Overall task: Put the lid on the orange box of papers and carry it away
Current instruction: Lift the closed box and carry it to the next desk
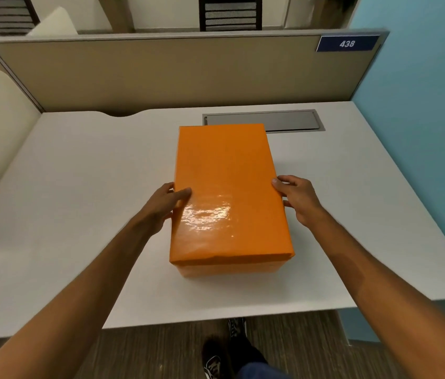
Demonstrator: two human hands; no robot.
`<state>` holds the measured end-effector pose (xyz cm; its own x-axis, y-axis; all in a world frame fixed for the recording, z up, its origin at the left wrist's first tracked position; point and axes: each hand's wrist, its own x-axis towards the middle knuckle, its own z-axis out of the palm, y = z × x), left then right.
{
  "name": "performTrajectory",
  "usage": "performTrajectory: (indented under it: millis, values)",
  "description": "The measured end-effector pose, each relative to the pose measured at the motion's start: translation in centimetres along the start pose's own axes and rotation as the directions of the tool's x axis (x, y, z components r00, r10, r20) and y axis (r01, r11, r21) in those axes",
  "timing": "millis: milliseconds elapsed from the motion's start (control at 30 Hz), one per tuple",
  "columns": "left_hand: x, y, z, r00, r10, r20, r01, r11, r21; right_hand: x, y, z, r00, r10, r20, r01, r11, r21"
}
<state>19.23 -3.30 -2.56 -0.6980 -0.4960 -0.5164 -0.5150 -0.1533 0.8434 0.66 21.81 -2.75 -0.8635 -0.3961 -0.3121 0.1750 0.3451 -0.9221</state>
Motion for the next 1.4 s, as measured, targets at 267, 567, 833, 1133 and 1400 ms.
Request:
performTrajectory:
  millis: [267,567,833,1133,1400]
  values:
    - [6.6,4.4,-0.4,0.992,0.023,-0.121,-0.025,1.000,-0.019,7.9,-2.9,0.9,1.000,-0.018,0.013,0.018,0.999,-0.034]
    - [11.9,8.0,-1.5,0.983,-0.012,-0.182,0.020,0.999,0.041,14.9,-6.3,1.7,0.998,0.030,0.064,-0.026,0.998,-0.055]
    - [13.1,7.0,-1.6,0.954,0.043,-0.297,-0.024,0.997,0.069,16.7,-6.1,1.8,0.993,0.113,0.027,-0.112,0.992,-0.057]
    - [13.1,7.3,-1.6,0.950,0.020,-0.311,-0.003,0.999,0.054,17.2,-5.9,1.9,0.990,0.139,0.021,-0.138,0.990,-0.035]
    - [8.7,6.1,0.1,0.952,0.081,-0.296,-0.053,0.993,0.101,12.3,-4.5,1.6,0.998,0.040,0.045,-0.035,0.993,-0.114]
